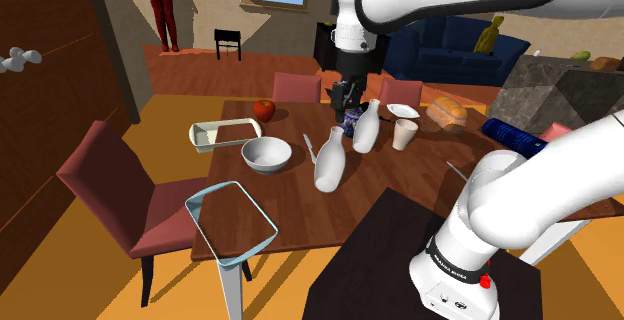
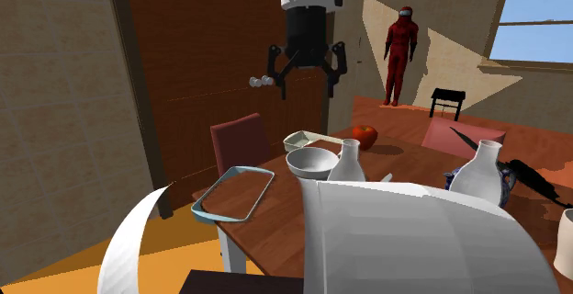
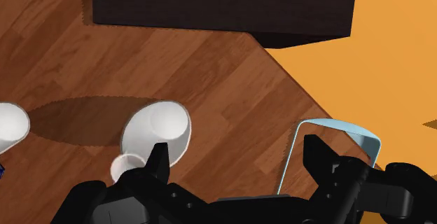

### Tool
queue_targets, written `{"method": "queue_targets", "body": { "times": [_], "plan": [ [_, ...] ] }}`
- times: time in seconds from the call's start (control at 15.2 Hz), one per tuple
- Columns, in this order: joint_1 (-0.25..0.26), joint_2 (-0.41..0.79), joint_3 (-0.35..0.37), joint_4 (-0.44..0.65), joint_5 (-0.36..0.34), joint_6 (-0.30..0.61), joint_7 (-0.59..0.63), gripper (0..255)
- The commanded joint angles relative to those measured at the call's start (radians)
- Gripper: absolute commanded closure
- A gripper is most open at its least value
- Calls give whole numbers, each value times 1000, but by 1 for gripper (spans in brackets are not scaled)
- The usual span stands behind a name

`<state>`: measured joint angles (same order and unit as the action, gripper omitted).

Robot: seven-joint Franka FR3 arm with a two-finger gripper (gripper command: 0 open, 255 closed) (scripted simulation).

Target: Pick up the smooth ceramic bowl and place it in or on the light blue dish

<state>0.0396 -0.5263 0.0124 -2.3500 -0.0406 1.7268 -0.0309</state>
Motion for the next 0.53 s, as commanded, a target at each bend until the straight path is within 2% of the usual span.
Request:
{"method": "queue_targets", "body": {
  "times": [0.0, 0.46],
  "plan": [
    [1, 75, 8, 16, -4, 59, 11, 0],
    [8, 335, 40, 114, -26, 212, 64, 0]
  ]
}}
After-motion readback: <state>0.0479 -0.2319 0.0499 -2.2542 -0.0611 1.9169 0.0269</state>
